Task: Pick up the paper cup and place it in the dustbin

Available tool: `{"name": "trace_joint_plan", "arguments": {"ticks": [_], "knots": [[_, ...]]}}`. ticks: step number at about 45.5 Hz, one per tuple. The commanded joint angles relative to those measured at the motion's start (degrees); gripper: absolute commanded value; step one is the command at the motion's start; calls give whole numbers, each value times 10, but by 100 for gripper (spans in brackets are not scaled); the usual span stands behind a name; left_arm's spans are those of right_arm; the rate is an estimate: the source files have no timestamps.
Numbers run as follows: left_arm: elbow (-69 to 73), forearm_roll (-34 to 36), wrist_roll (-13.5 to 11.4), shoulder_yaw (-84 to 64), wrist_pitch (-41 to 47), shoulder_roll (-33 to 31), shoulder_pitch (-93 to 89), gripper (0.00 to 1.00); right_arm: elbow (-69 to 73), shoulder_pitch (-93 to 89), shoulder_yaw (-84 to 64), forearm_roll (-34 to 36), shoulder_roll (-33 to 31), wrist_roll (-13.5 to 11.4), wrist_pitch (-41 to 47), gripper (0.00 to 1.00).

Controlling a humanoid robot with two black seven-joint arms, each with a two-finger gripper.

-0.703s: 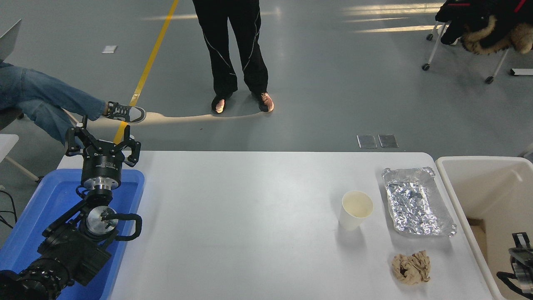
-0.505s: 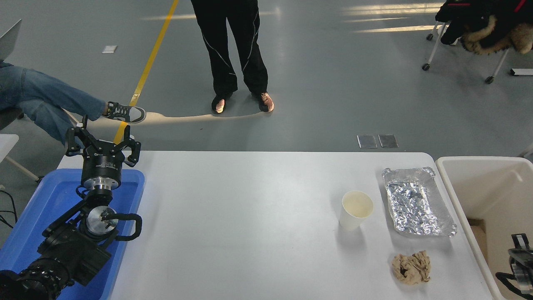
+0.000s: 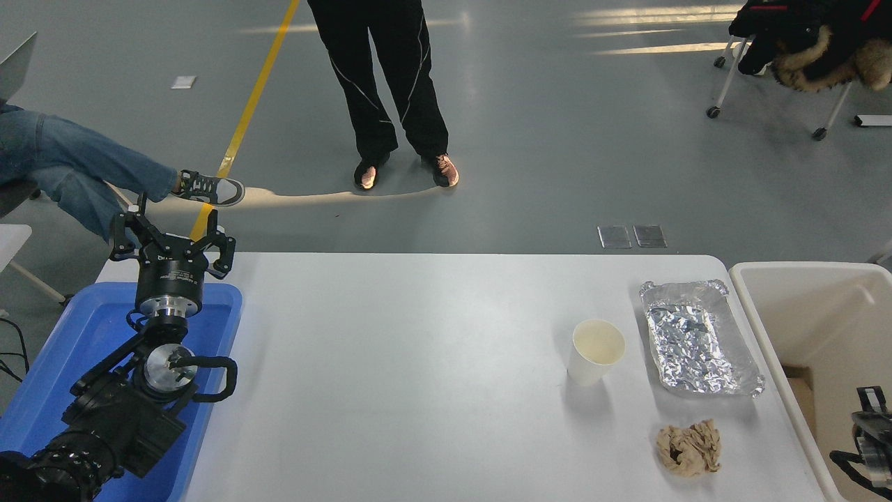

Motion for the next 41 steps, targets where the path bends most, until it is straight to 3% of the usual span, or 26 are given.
{"name": "trace_joint_plan", "arguments": {"ticks": [1, 4, 11, 16, 23, 25, 27, 35, 41], "knots": [[0, -2, -1, 1, -1, -1, 1, 99, 13, 9, -2, -4, -8, 1, 4, 0], [0, -2, -2, 1, 0, -1, 1, 99, 56, 17, 1, -4, -43, 1, 4, 0], [0, 0, 0, 1, -5, -1, -1, 99, 307, 117, -13, -5, -181, -4, -3, 7], [0, 1, 0, 1, -5, -1, -1, 99, 391, 176, -61, -6, -233, -25, 0, 23], [0, 0, 1, 1, -5, -1, -1, 99, 493, 281, -165, -15, -284, -24, 4, 53], [0, 0, 0, 1, -5, -1, -1, 99, 531, 321, -186, -24, -301, -22, 4, 70], [0, 0, 0, 1, -5, -1, -1, 99, 570, 367, -206, -36, -319, -22, 4, 100], [0, 0, 0, 1, -5, -1, -1, 99, 717, 638, -403, -59, -347, -22, 54, 100], [0, 0, 1, 1, -5, -1, -1, 99, 754, 830, -554, -59, -282, -22, 138, 100]]}}
